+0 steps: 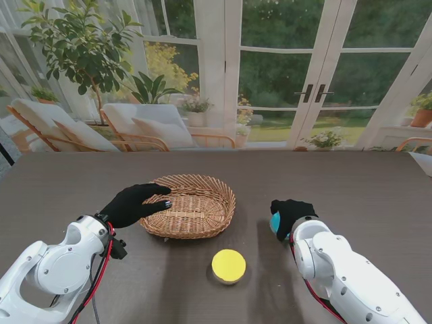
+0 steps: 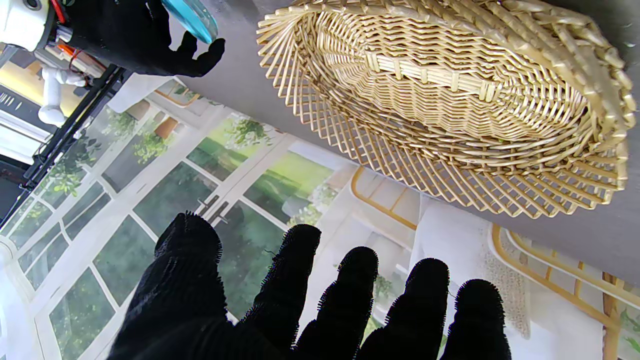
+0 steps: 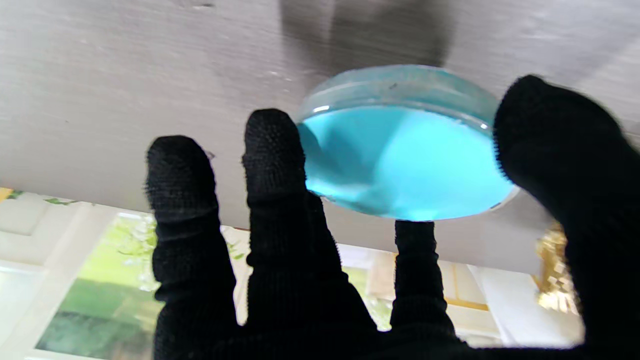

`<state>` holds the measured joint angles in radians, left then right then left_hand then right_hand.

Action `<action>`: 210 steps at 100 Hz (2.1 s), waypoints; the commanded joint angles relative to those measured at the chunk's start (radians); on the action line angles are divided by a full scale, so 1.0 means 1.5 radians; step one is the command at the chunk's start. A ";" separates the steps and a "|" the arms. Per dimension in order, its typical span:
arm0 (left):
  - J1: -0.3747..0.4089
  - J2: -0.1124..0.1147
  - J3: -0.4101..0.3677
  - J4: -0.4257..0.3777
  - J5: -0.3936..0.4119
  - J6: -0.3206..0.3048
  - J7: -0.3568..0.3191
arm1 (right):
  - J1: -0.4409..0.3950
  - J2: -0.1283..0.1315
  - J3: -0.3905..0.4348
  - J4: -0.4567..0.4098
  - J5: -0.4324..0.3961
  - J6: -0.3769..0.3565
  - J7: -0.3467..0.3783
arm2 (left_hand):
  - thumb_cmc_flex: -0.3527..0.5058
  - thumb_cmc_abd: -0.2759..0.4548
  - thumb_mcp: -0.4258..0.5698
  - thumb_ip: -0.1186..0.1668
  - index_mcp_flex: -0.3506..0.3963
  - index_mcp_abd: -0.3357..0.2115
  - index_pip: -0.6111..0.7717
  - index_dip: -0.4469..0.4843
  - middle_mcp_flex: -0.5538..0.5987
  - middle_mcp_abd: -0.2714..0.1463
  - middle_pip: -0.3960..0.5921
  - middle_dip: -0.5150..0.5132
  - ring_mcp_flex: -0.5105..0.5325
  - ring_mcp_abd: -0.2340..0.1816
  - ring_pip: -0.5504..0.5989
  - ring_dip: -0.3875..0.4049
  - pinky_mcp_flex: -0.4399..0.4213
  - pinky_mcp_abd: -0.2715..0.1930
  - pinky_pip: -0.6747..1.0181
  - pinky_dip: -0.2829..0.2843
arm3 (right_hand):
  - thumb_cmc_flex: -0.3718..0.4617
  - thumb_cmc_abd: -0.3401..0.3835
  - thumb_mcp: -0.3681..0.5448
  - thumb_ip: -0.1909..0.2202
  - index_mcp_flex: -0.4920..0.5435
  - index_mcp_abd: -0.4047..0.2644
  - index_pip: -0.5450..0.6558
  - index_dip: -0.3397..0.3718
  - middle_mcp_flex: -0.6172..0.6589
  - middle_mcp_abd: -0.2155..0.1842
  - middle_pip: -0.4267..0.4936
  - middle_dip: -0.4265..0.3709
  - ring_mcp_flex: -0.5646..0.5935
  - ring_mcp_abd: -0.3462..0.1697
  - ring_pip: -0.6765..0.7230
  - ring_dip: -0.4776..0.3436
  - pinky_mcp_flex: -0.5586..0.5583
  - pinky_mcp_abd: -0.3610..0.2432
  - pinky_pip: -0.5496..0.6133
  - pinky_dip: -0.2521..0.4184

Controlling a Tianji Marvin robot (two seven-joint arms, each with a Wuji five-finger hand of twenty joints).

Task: Stack culture dishes into a storage basket

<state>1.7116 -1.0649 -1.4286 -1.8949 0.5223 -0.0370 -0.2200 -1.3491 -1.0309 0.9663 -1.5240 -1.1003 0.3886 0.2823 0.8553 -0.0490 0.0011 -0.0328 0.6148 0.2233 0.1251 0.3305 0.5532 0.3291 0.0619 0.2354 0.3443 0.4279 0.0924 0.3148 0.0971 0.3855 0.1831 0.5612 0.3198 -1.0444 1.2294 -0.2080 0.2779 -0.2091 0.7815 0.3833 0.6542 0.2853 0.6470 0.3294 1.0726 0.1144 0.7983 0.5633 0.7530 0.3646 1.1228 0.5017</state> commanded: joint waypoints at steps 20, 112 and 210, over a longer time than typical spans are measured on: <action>0.003 -0.001 -0.004 -0.005 0.000 0.000 -0.014 | -0.051 -0.003 0.019 -0.096 -0.003 -0.056 0.022 | 0.017 0.025 -0.007 0.022 0.011 0.000 0.001 0.001 0.009 0.004 -0.004 0.003 0.018 0.007 0.003 0.000 0.000 0.005 0.002 0.008 | 0.061 0.049 0.077 0.045 0.041 0.000 0.048 0.000 0.029 -0.037 0.046 0.026 0.005 0.005 0.008 0.007 -0.015 0.024 0.033 -0.008; 0.007 -0.002 -0.008 -0.007 0.004 -0.001 -0.011 | -0.171 0.002 -0.010 -0.227 -0.010 -0.159 -0.004 | 0.018 0.026 -0.007 0.022 0.010 0.002 0.001 0.001 0.010 0.005 -0.004 0.003 0.017 0.007 0.003 0.000 0.000 0.004 0.002 0.008 | 0.045 0.068 0.056 0.047 0.040 0.006 0.035 -0.005 -0.007 -0.033 0.042 0.029 -0.019 0.007 0.012 0.005 -0.034 0.015 0.032 0.002; 0.008 -0.002 -0.008 -0.008 0.007 0.002 -0.011 | -0.172 0.002 -0.035 -0.224 -0.041 -0.168 -0.035 | 0.018 0.026 -0.007 0.022 0.011 0.002 0.001 0.001 0.010 0.005 -0.004 0.003 0.018 0.007 0.003 0.000 0.000 0.004 0.002 0.008 | 0.024 0.078 0.045 0.041 0.035 -0.001 0.028 -0.001 -0.044 -0.041 0.045 0.027 -0.064 0.022 0.009 -0.001 -0.080 0.010 0.026 0.010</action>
<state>1.7193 -1.0649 -1.4385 -1.9004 0.5317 -0.0369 -0.2190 -1.6092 -1.0247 0.9192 -1.8655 -1.1668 0.1364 0.2208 0.8553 -0.0490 0.0011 -0.0328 0.6149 0.2234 0.1251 0.3305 0.5626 0.3294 0.0620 0.2354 0.3445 0.4282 0.0924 0.3148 0.0973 0.3855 0.1831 0.5613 0.3217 -0.9961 1.2285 -0.2082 0.2786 -0.1979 0.7592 0.3639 0.6081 0.2904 0.6541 0.3310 0.9981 0.1404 0.8069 0.5651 0.7505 0.3646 1.1332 0.5015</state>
